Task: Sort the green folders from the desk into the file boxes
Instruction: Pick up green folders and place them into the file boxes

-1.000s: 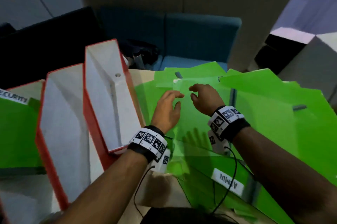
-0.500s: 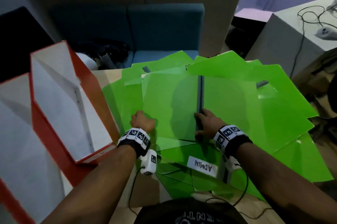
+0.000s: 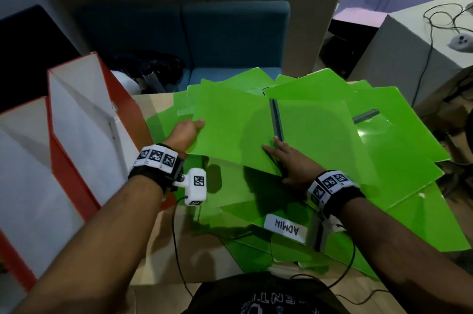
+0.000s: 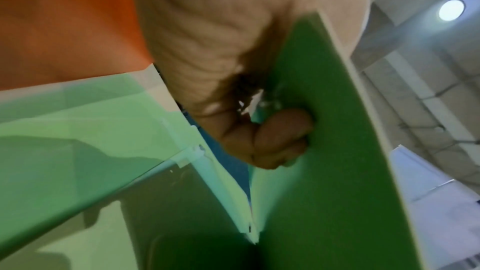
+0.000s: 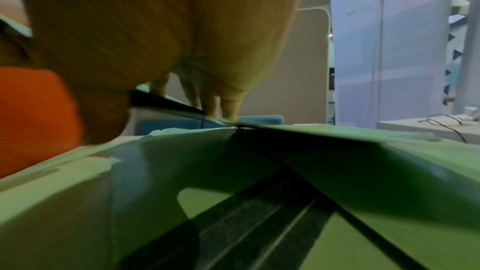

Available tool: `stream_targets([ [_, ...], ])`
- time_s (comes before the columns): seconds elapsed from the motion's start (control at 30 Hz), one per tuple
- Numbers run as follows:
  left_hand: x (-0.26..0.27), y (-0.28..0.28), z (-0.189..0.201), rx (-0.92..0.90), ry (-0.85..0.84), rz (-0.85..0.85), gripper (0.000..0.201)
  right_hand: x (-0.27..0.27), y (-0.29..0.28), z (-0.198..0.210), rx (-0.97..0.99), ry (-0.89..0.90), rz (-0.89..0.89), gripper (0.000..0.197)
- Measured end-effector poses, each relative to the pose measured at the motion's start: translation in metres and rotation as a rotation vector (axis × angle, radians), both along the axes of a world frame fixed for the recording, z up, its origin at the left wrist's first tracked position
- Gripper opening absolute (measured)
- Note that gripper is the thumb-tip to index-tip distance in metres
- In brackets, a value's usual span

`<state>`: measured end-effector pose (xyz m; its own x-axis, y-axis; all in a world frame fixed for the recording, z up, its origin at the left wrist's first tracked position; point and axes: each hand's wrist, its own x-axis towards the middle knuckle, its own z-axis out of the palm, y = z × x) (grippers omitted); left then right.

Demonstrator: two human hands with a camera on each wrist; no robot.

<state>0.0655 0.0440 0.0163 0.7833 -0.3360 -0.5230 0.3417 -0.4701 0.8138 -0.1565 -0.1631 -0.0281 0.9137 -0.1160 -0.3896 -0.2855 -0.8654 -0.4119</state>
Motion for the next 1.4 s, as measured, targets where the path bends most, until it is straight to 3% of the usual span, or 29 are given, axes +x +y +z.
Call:
stream_targets([
  [0.07,0.002,0.0,0.017,-0.289,0.159,0.067,0.059,0.001,-0.002,0.009,0.075,-0.152,-0.129,0.085],
  [0.13,-0.003,-0.003,0.036,-0.399,0.146,0.046,0.069,0.004,-0.004,0.021,0.107,-0.316,-0.277,0.071],
  [0.2,-0.011,-0.01,0.049,-0.43,0.05,-0.007,0.074,0.01,-0.005,0.035,0.079,-0.417,-0.363,0.058],
  [0.33,-0.028,-0.025,0.051,-0.4,-0.261,-0.169,0.051,0.021,-0.009,0.065,0.024,-0.496,-0.375,0.038],
  [0.4,-0.035,-0.03,0.048,-0.372,-0.364,-0.216,0.049,0.025,-0.012,0.081,-0.034,-0.57,-0.377,0.028],
  [0.57,-0.054,-0.04,0.033,-0.14,-0.553,-0.56,0.088,0.04,-0.02,0.114,0.053,-0.75,-0.406,0.033],
  [0.73,-0.082,-0.054,0.014,0.063,-0.591,-0.579,0.114,0.044,-0.027,0.111,0.094,-0.736,-0.403,0.035],
  [0.83,-0.09,-0.057,0.001,0.063,-0.615,-0.564,0.115,0.045,-0.019,0.11,0.161,-0.792,-0.436,0.024],
  [0.93,-0.09,-0.056,-0.006,-0.003,-0.473,-0.566,0.089,0.047,-0.016,0.1,0.289,-0.868,-0.606,0.033],
  [1.0,-0.09,-0.05,-0.009,-0.051,-0.356,-0.427,0.082,0.048,-0.021,0.091,0.277,-0.877,-0.78,0.038],
  [1.1,-0.077,-0.038,-0.028,0.036,-0.228,0.035,0.07,0.045,-0.028,0.081,0.303,-0.848,-1.008,0.039],
  [1.17,-0.062,-0.029,-0.04,0.15,0.036,0.223,0.085,0.042,-0.028,0.075,0.366,-0.843,-1.06,0.043],
  [1.2,-0.059,-0.024,-0.04,0.087,0.202,0.254,0.095,0.04,-0.028,0.072,0.392,-0.854,-1.041,0.045],
  [1.23,-0.053,-0.021,-0.045,-0.05,0.326,0.295,0.092,0.039,-0.028,0.069,0.413,-0.867,-1.02,0.047],
  [1.27,-0.053,-0.019,-0.041,-0.203,0.385,0.342,0.074,0.038,-0.028,0.067,0.437,-0.881,-1.01,0.048],
  [1.33,-0.053,-0.019,-0.028,-0.37,0.379,0.446,0.042,0.037,-0.03,0.064,0.448,-0.882,-1.009,0.051],
  [1.4,-0.048,-0.021,-0.019,-0.46,0.333,0.525,0.039,0.036,-0.032,0.061,0.375,-0.823,-1.012,0.054],
])
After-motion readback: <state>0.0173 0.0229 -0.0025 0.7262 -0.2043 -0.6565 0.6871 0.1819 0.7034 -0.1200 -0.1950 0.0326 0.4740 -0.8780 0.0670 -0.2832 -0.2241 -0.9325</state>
